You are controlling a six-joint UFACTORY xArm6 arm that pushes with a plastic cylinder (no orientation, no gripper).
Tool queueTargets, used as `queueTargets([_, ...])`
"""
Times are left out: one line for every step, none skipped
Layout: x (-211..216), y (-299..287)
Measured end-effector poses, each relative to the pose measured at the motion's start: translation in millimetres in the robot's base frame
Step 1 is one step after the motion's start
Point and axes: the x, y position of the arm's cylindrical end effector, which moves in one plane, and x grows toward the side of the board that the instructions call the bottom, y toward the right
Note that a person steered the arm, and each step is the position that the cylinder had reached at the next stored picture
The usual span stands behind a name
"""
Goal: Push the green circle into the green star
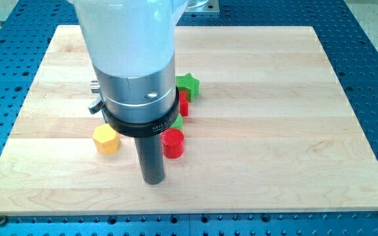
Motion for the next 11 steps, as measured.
queueTargets([0.4, 8.4])
queueTargets([9.0, 60.7])
queueTargets([-41.6, 77.2])
queueTargets([-65.7, 72.9])
queueTargets([-65.7, 39.4])
queueTargets([-73.7, 24.6])
queueTargets([-103.8, 15.7])
queueTargets([-104.4, -16.6])
queueTargets([-111.2, -40.0])
queueTargets([-132.9, -44.9])
queueTargets([-161.9, -38.5])
